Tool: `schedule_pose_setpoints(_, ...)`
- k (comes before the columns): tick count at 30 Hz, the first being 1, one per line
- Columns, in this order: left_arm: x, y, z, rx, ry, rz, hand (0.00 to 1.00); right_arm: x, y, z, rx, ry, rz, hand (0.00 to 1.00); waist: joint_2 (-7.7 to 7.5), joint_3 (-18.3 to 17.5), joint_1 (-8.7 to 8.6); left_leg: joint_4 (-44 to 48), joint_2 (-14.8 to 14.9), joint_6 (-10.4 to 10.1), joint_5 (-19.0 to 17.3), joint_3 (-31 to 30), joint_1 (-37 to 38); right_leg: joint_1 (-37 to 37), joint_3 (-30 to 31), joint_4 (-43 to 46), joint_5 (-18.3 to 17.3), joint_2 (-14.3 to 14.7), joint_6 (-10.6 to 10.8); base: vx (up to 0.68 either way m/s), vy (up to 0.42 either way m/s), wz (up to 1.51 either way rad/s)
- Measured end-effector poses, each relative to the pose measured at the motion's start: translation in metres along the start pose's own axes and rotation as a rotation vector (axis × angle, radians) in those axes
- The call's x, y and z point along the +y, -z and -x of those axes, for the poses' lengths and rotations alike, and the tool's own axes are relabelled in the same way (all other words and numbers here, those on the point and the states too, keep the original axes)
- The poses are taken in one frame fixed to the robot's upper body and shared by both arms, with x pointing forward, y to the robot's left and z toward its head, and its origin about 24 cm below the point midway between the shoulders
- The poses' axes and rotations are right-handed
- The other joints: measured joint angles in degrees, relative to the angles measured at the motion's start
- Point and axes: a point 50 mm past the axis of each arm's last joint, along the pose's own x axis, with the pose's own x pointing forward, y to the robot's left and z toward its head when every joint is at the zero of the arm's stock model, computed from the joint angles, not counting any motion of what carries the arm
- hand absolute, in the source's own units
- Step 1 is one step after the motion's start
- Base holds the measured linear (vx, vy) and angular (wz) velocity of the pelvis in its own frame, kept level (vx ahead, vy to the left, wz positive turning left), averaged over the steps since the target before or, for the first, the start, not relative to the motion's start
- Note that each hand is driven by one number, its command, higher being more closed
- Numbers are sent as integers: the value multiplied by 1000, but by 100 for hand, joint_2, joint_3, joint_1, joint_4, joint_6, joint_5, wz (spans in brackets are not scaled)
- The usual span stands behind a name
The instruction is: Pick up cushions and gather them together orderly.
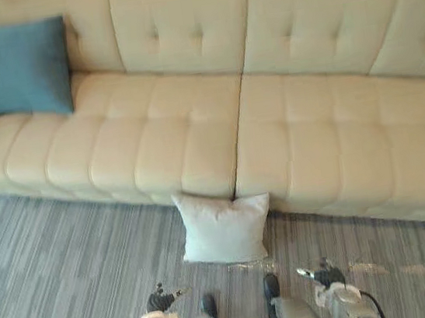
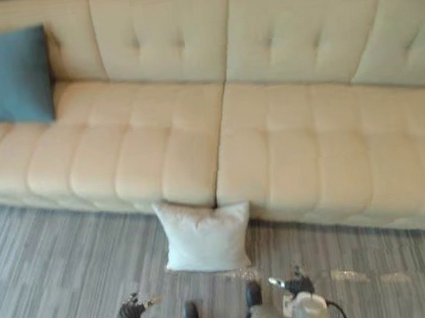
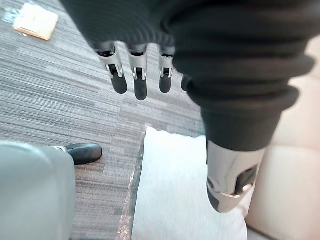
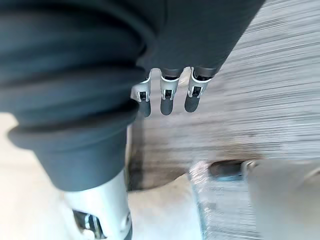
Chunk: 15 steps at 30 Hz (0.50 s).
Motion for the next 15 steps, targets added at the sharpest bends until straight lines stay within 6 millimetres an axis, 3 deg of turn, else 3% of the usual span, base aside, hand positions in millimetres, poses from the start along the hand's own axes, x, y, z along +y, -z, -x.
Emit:
schedule_pose_setpoints(3,-5,-28,-6,-84,5,57,0,16,-42,-4,-159,-37,1,0,1,70,51,1008,150,-3,-323,22,-1058,-954,-2,835,-237,8,-65,-218,-20,-1)
schedule_pose_setpoints(5,-10,-61,-11,-179,3,115,0,27,-70,-5,-248,-55,-31,0,-19,341,91,1471,219,15,-466,45,-1503,-1403,-4,1284,-371,-19,-82,-213,-15,2)
schedule_pose_setpoints(9,-14,-118,-12,-359,9,186,0,40,-117,-2,-397,-76,-55,0,-16,487,118,2043,396,51,-551,168,-2475,-2377,-33,1859,-488,-81,-103,-150,-36,7)
schedule_pose_setpoints(14,-13,-207,0,-616,28,330,0,51,-203,13,-655,-95,-127,0,-16,815,128,2931,582,44,-558,128,-3926,-3743,-89,2703,-570,-119,-213,-80,-32,9)
schedule_pose_setpoints(15,-10,-233,8,-699,41,379,0,52,-230,20,-732,-96,-141,0,-18,881,134,3240,649,59,-567,120,-4426,-4214,-113,2977,-607,-122,-221,-78,-14,13)
